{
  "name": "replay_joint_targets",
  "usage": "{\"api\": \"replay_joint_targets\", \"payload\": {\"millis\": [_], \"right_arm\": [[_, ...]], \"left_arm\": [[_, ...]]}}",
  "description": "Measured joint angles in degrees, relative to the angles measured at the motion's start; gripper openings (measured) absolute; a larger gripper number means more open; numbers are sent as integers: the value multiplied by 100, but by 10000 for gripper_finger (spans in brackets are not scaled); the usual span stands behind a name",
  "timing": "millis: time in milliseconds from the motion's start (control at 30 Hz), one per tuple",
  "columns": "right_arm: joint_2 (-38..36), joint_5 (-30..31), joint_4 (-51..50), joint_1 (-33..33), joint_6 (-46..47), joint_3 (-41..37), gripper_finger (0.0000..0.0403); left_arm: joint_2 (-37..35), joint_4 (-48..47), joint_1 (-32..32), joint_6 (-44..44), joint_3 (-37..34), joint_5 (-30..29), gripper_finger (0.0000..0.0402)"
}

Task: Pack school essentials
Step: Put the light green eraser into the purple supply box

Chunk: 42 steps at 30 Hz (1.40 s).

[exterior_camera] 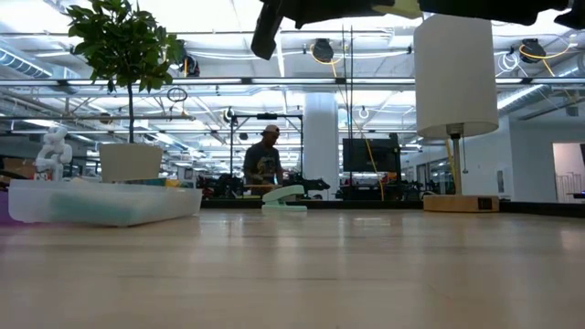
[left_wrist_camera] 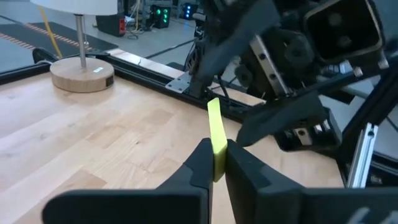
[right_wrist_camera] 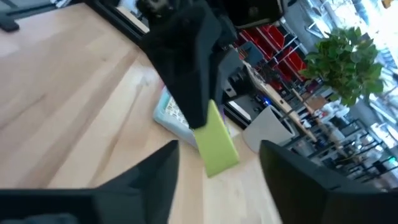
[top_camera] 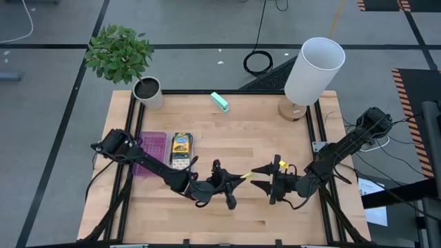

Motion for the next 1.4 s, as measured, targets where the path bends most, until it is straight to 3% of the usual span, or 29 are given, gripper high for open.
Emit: {"api": "replay_joint_targets", "payload": {"millis": [133, 267, 467, 833, 1100, 1400], "right_arm": [[0, -7, 0, 84, 287, 0, 265], [0, -6, -2, 255, 416, 0, 286], [0, -25, -64, 376, 839, 1, 281], [0, -1025, -297, 107, 1894, 1, 270], [0, -1547, -602, -224, 2545, 0, 270], [0, -1655, 208, -321, 2682, -510, 270]], "left_arm": [[-74, -331, -49, 16, 0, 0, 24], [-319, -1120, -94, -167, 0, -90, 23], [-886, -2699, -226, -558, 3, -431, 23], [-1658, -6296, -510, -2072, 4, -724, 22], [-1675, -8872, -514, -3754, 4, -320, 22], [-1659, -10338, -534, -4464, 2, 466, 22]]}}
